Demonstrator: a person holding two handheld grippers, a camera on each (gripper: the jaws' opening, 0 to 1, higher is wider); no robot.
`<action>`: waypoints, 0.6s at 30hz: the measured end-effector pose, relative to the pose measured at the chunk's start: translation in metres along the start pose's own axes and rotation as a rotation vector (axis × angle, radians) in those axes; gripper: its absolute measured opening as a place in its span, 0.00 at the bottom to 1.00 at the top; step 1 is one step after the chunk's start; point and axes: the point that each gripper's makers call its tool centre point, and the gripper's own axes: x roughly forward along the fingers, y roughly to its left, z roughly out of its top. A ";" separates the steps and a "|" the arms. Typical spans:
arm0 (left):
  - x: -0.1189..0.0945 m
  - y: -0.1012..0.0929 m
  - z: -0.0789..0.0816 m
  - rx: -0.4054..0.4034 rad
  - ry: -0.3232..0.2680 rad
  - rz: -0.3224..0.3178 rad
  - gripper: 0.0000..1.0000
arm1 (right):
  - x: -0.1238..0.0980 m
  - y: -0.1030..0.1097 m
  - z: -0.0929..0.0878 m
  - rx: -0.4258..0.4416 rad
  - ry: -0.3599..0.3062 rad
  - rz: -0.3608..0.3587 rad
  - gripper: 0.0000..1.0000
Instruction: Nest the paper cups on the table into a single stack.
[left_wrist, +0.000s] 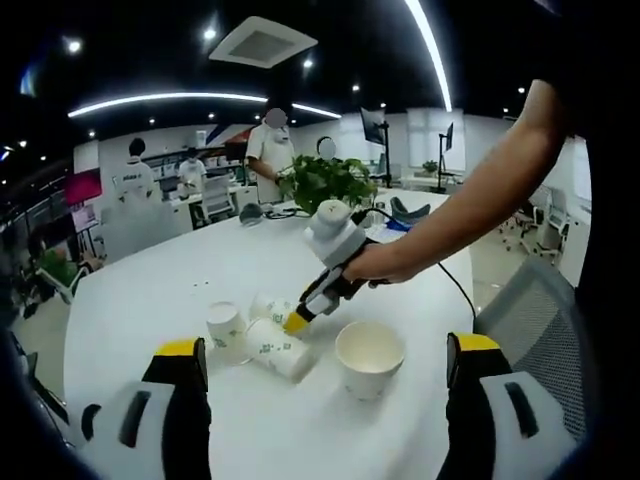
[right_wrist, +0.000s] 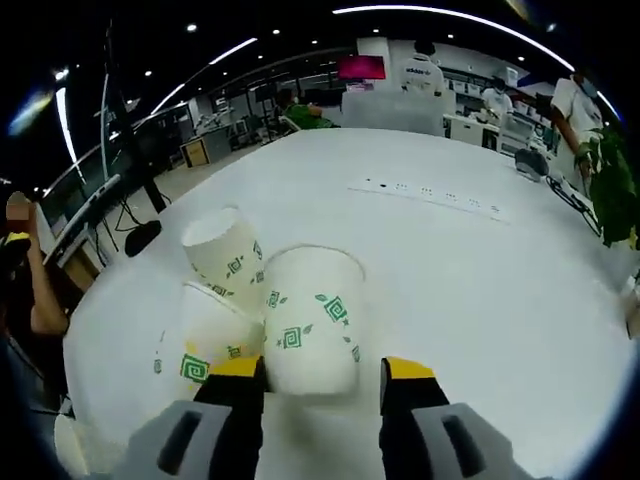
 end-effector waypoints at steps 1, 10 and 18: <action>0.000 0.000 0.000 -0.002 0.000 0.001 0.99 | 0.001 0.000 0.001 -0.012 0.000 0.001 0.43; -0.002 0.003 -0.004 -0.007 0.008 0.001 0.98 | 0.004 -0.005 0.012 -0.166 -0.025 -0.005 0.44; -0.003 0.007 -0.001 0.003 0.011 0.002 0.98 | 0.005 -0.011 0.004 -0.190 0.009 -0.011 0.36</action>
